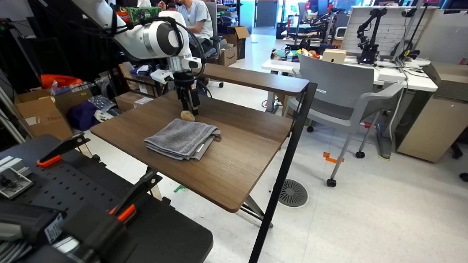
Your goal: Move the cookie to the left then use the grey towel to wipe the table.
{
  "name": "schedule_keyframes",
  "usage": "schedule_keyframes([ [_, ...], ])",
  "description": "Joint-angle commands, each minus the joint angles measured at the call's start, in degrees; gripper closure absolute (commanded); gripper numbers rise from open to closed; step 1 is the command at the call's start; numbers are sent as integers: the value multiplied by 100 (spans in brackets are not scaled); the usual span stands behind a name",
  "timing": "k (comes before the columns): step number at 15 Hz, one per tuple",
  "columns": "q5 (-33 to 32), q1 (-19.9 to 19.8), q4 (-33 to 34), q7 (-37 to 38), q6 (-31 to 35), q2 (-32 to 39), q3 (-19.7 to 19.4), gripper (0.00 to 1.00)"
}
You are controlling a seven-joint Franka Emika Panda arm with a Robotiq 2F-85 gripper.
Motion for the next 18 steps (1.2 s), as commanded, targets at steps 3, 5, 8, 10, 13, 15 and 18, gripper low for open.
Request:
schedule_keyframes([
  [3,-90,89,-875,3,258,-847,98,0],
  [5,-95,127,-1202,2,255,-1149,132,0],
  [8,-67,98,-1518,-19,360,-1287,202,0],
  [10,-118,106,-1608,32,738,-1146,170,0],
  [13,22,31,-1865,84,1009,-1067,187,0],
  [15,20,35,-2137,117,1190,-1131,148,0],
  [18,-63,118,-2325,190,1585,-1089,32,0],
])
